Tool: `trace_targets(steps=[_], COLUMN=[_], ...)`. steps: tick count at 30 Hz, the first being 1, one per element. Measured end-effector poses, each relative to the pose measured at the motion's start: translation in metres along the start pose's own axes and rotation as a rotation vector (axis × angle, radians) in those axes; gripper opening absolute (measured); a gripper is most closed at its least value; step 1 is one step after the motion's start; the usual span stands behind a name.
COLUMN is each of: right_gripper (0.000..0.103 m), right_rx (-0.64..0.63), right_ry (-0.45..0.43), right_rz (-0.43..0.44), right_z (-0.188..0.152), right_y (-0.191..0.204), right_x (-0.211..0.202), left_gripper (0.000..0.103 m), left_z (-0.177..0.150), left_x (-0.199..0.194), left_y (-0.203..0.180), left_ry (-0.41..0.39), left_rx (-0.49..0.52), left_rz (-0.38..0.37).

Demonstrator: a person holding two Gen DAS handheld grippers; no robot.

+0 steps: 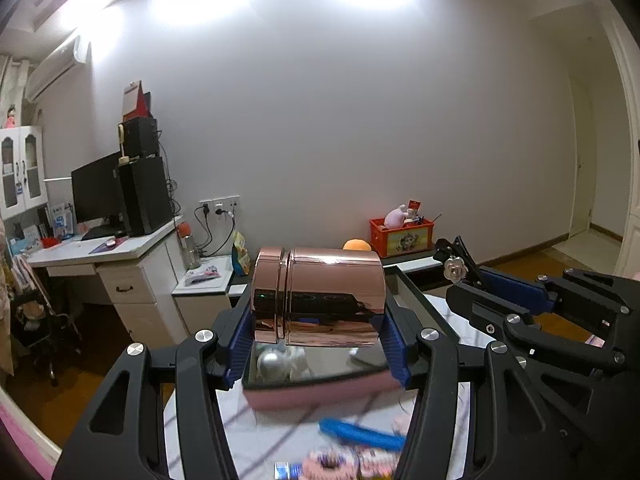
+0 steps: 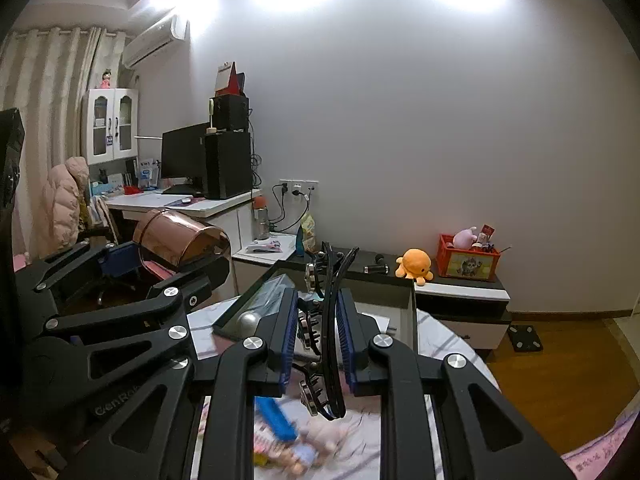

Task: Organize rigid objects
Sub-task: 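Carry the copper cylinder and hair clip into the pink tray box and release both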

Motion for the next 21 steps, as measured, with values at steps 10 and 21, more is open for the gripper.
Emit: trace_targets(steps=[10, 21], right_gripper=[0.02, 0.02], right_rx=[0.017, 0.068], right_ry=[0.149, 0.352], right_rz=[-0.004, -0.02], right_z=[0.027, -0.003], right_y=[-0.035, -0.056], right_x=[0.105, 0.192], left_gripper=[0.056, 0.057], left_z=[0.026, 0.005], left_x=[0.127, 0.223], left_y=[0.007, -0.007], left_ry=[0.171, 0.406], left_rx=[0.003, 0.018], left_rz=[-0.066, -0.084])
Point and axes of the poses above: each gripper's, at about its wrist camera, not at the fingertips, and x roughly the way its jaws point, y to its left, z to its top, the point moved 1 cm from there along x, roughly the way its jaws point, and after that the axes turned 14 degrees about y, right-handed, at the moved point
